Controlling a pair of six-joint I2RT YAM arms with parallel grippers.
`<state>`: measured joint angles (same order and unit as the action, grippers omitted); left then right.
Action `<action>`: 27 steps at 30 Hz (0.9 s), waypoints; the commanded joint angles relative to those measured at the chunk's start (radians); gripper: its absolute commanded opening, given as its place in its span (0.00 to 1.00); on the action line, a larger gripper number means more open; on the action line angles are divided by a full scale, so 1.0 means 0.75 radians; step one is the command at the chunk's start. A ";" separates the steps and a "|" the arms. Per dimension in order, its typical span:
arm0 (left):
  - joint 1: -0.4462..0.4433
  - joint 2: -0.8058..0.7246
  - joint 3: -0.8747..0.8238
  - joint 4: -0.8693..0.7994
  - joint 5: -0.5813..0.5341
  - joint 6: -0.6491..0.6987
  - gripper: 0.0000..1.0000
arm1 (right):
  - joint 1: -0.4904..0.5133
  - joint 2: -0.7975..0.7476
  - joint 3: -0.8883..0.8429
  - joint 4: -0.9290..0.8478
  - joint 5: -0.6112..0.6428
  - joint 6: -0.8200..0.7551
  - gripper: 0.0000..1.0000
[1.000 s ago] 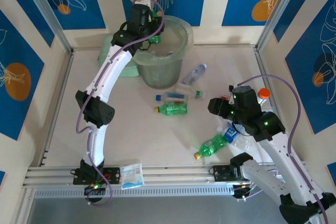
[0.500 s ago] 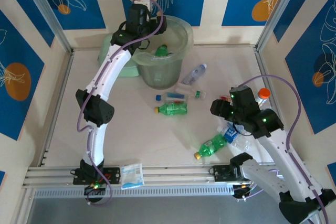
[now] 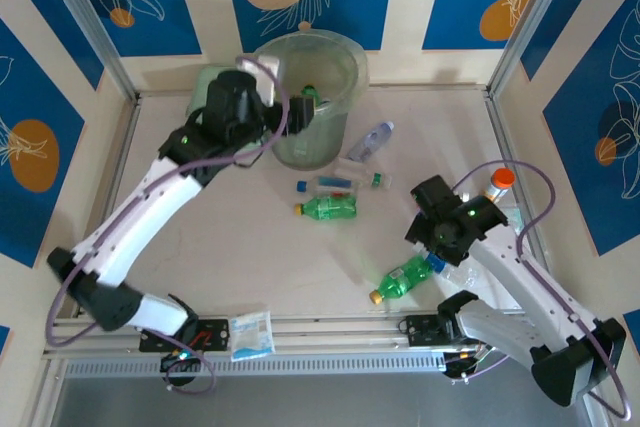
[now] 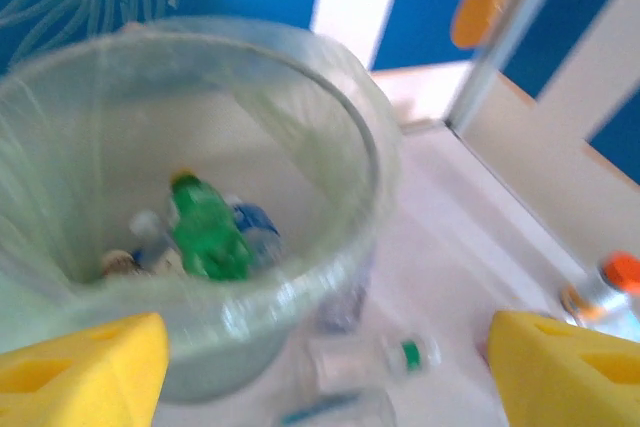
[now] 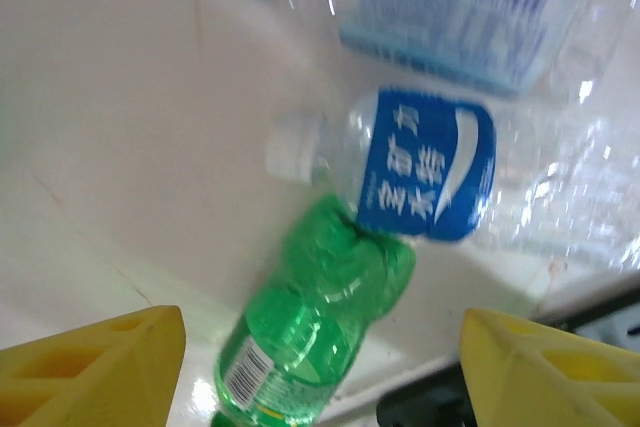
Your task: Put the plastic bottles in the bin
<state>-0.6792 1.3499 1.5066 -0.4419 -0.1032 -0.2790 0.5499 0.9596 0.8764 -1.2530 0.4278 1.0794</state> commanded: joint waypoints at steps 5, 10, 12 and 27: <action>-0.106 -0.230 -0.455 -0.045 0.108 -0.052 0.85 | 0.229 0.117 -0.133 -0.008 -0.066 0.360 0.78; -0.110 -0.320 -0.656 -0.040 0.155 -0.145 0.85 | 0.246 0.195 -0.200 0.154 -0.137 0.385 0.80; -0.110 -0.322 -0.683 -0.052 0.154 -0.152 0.85 | 0.252 0.245 -0.205 0.177 -0.146 0.398 0.80; -0.114 -0.329 -0.730 -0.071 0.140 -0.206 0.84 | 0.224 0.407 -0.258 0.412 -0.235 0.326 0.84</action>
<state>-0.7578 1.1244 0.9745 -0.4900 -0.0036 -0.4149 0.7307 1.2480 0.6926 -0.9871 0.2874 1.3491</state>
